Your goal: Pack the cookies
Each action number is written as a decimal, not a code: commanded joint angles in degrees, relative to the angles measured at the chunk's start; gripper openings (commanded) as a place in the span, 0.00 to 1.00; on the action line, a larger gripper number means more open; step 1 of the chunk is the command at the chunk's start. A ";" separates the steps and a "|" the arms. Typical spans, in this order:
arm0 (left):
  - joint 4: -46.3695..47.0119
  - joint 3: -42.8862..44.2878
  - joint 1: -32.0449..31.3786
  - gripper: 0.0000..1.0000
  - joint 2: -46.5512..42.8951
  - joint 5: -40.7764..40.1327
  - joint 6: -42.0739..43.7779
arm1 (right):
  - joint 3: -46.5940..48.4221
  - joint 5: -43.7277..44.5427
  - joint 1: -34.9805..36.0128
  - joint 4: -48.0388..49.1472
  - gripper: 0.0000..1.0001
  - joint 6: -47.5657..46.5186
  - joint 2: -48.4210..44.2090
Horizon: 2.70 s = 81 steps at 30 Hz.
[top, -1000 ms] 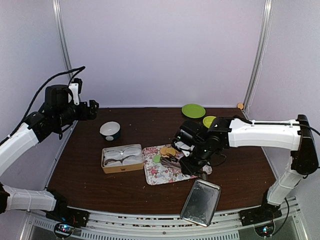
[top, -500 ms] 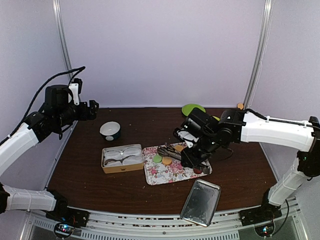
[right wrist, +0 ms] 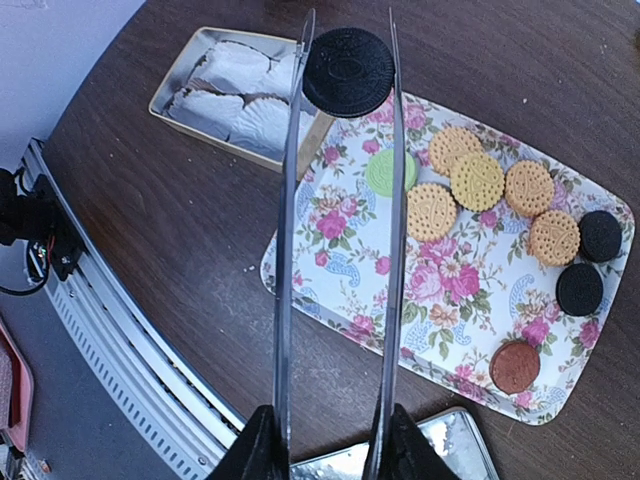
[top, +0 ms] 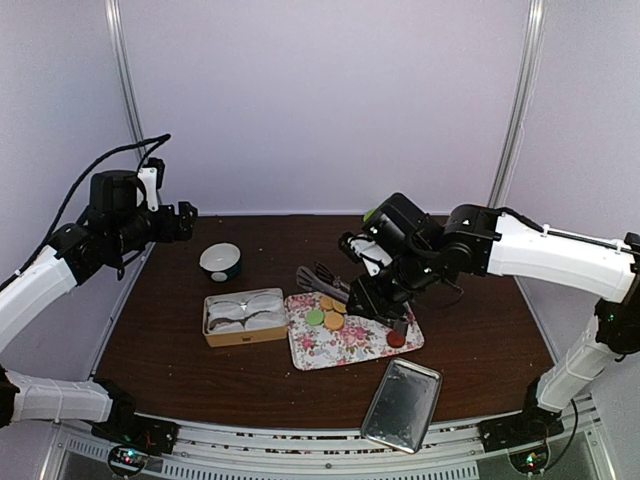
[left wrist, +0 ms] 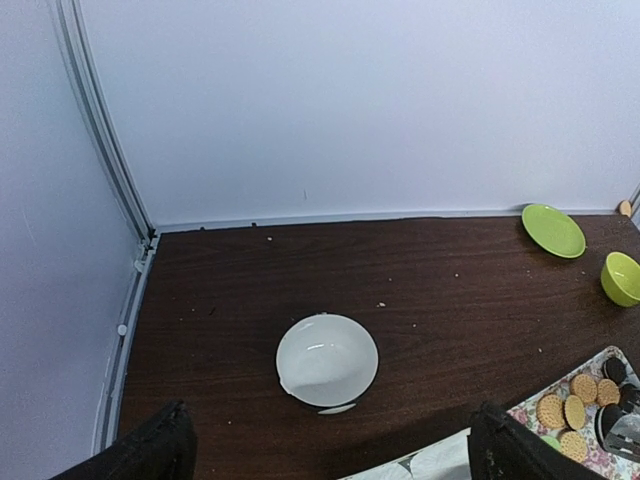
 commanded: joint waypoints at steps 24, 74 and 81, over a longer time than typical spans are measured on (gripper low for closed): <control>1.75 1.78 0.27 0.97 -0.90 2.10 -0.55 | 26.95 -2.91 4.24 -1.47 0.31 -2.86 24.66; 1.83 1.92 0.28 0.97 -0.23 4.82 -0.91 | 26.86 1.58 1.99 2.16 0.31 -0.56 34.49; 1.83 1.88 0.27 0.97 -0.09 5.04 -0.89 | 26.59 1.15 2.03 2.05 0.31 -0.56 34.88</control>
